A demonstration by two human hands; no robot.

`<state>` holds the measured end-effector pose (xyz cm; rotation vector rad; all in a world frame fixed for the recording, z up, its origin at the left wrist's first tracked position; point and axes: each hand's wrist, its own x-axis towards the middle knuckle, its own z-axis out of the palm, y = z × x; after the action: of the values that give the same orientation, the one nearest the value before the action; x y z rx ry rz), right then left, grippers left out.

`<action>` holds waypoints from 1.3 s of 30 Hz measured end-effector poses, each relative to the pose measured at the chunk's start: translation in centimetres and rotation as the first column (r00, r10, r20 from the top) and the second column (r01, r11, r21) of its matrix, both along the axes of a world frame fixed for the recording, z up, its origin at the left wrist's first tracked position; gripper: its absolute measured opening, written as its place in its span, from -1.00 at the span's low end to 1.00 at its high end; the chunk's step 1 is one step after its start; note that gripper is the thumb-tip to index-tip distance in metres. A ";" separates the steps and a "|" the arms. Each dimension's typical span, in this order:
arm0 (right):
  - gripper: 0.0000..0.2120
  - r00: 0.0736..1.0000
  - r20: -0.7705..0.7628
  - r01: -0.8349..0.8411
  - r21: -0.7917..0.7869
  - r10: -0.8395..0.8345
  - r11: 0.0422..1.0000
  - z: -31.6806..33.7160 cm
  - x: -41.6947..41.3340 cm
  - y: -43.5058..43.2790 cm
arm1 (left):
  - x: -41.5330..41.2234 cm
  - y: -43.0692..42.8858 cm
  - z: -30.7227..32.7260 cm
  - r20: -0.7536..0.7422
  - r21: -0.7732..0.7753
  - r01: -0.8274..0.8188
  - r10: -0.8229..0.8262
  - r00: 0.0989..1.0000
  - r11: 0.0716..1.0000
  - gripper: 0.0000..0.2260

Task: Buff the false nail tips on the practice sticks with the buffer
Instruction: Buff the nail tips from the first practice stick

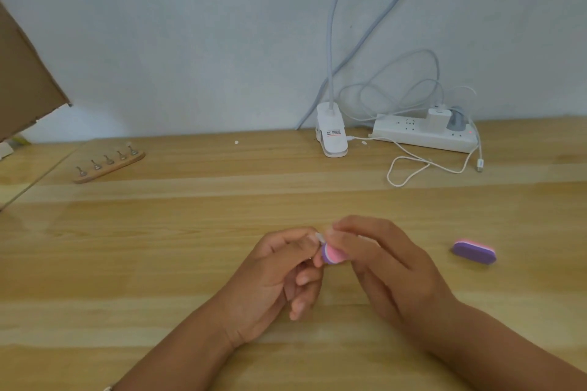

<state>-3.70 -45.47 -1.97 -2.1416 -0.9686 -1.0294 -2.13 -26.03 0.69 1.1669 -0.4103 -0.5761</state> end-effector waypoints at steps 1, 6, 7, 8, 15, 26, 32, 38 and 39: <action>-0.65 1.000 0.001 0.020 -0.012 -0.020 1.000 0.1 0.2 -0.2 | 0.0 0.0 0.0 0.013 0.009 -0.020 0.020 1.000 1.000 -0.76; -0.72 0.997 0.083 0.001 -0.021 0.001 1.000 0.4 0.0 0.2 | 0.0 -0.1 -0.1 0.058 0.012 -0.021 0.020 0.998 1.000 -0.80; -0.75 0.995 0.101 -0.019 -0.039 0.023 0.999 0.3 -0.1 0.3 | 0.0 -0.2 -0.1 0.059 0.010 -0.019 0.019 0.998 1.000 -0.79; -0.76 0.995 0.094 -0.021 -0.049 0.026 0.999 0.3 -0.1 0.2 | 0.0 -0.2 -0.2 0.060 0.011 -0.019 0.018 0.998 1.000 -0.79; -0.78 0.990 0.129 -0.049 -0.039 0.053 0.998 0.7 -0.4 0.5 | -0.1 -0.4 -0.1 0.023 0.041 -0.005 0.004 1.000 0.999 -0.66; -0.72 0.999 0.033 -0.033 0.057 0.031 0.998 0.0 0.6 -0.5 | -0.3 -0.6 0.1 0.088 0.059 0.034 -0.039 0.995 0.998 -0.79; -0.55 0.999 0.049 0.006 0.113 -0.012 0.994 -0.1 0.3 -0.1 | -0.1 -0.6 0.0 0.098 0.065 -0.033 0.027 0.995 0.997 -0.80; -0.71 0.998 0.055 0.017 0.065 -0.020 0.998 0.3 0.2 -0.2 | 0.0 -0.4 -0.1 0.100 0.052 -0.045 0.040 0.994 0.998 -0.80; -0.73 0.997 0.081 0.003 0.049 -0.007 0.999 0.3 0.0 0.0 | 0.0 -0.4 -0.1 0.102 0.049 -0.048 0.043 0.994 0.998 -0.82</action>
<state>-3.67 -45.42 -1.65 -2.0776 -0.9658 -1.1389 -2.11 -26.45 0.57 1.2557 -0.4563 -0.4913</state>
